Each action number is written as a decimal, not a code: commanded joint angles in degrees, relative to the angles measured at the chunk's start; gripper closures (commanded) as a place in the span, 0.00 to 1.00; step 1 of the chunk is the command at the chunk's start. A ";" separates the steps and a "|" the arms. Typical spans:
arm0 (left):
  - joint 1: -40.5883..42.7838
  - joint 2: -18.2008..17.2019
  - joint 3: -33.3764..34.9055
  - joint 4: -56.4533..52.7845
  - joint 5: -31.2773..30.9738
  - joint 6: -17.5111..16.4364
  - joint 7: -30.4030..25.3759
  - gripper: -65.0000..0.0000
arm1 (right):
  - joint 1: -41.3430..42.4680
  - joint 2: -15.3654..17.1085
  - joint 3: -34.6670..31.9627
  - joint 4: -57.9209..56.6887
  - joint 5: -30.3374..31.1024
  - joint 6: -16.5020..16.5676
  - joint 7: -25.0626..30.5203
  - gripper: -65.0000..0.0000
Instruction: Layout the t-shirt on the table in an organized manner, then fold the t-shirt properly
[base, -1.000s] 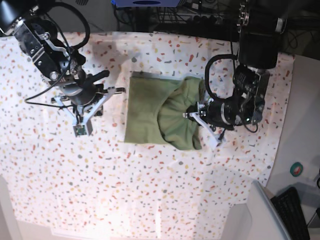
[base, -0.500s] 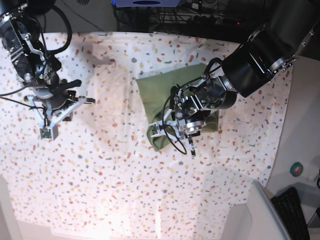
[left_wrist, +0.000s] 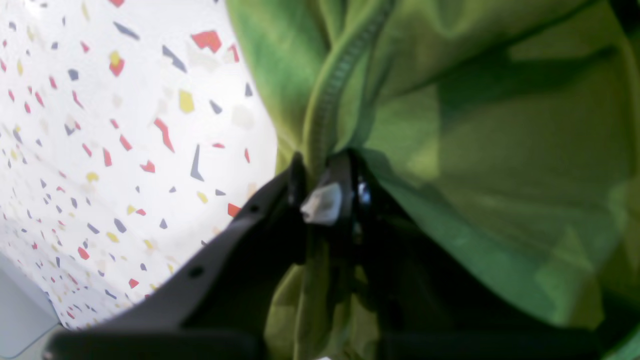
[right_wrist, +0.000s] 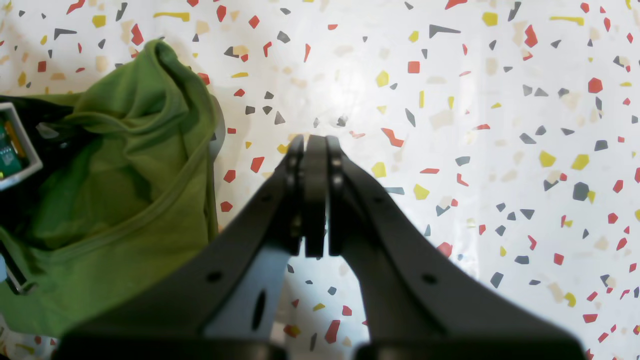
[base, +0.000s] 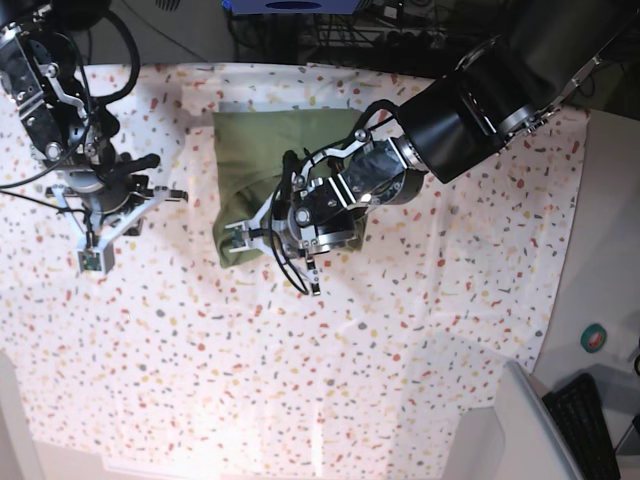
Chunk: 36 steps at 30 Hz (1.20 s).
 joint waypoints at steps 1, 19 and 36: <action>-1.14 0.34 -0.39 0.50 0.24 0.30 0.10 1.00 | 0.44 0.69 0.42 0.85 -0.50 0.19 1.26 1.00; -2.46 3.15 -0.13 0.86 0.15 0.30 0.36 0.62 | -0.35 0.43 0.25 0.85 -0.50 0.19 1.26 1.00; 8.09 1.04 -39.77 29.08 0.07 0.30 12.67 0.75 | -0.17 0.34 -1.25 2.43 -0.50 3.80 1.26 1.00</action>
